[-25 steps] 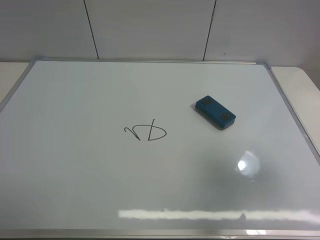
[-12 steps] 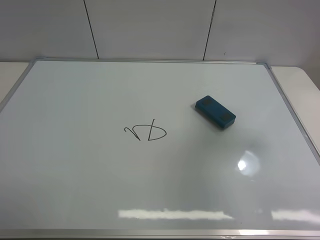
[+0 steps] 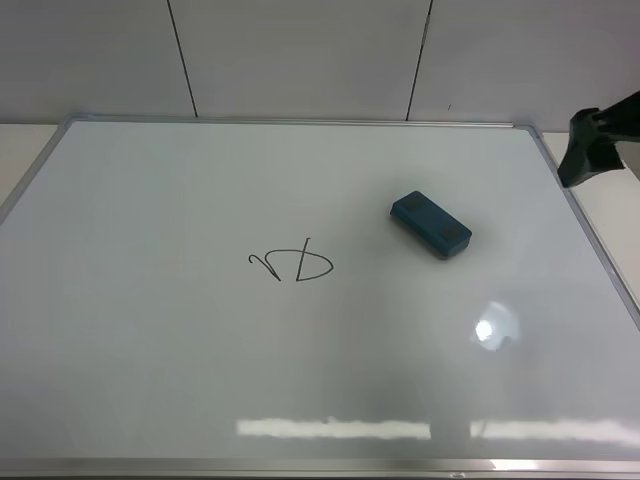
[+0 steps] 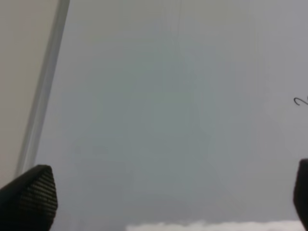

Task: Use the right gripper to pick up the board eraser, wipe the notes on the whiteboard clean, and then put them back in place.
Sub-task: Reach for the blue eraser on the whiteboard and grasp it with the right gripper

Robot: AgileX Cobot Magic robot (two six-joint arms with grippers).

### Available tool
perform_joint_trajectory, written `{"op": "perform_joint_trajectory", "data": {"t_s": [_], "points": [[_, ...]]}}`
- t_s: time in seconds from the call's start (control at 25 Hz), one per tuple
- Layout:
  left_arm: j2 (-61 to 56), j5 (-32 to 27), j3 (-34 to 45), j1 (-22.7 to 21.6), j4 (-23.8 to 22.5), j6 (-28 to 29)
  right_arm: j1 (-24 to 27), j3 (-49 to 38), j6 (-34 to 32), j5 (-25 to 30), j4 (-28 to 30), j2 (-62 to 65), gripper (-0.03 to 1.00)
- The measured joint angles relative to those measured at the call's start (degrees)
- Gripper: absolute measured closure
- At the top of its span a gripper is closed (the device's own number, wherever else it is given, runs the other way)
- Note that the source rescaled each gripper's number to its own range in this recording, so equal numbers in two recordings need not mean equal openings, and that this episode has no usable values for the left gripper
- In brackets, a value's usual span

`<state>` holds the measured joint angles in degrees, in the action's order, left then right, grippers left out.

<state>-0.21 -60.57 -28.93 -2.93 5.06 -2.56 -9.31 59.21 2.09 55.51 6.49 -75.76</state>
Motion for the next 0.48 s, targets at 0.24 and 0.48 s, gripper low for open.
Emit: {"op": "perform_joint_trajectory", "data": {"t_s": [0.24, 0.48], "points": [[0.0, 0.0, 0.0, 0.0, 0.0, 0.0, -2.71, 5.44, 4.97, -0.25, -3.76, -8.69, 0.01], [0.0, 0.0, 0.0, 0.0, 0.0, 0.0, -3.24, 9.49, 9.18, 0.1, -7.16, -15.11, 0.01]]}}
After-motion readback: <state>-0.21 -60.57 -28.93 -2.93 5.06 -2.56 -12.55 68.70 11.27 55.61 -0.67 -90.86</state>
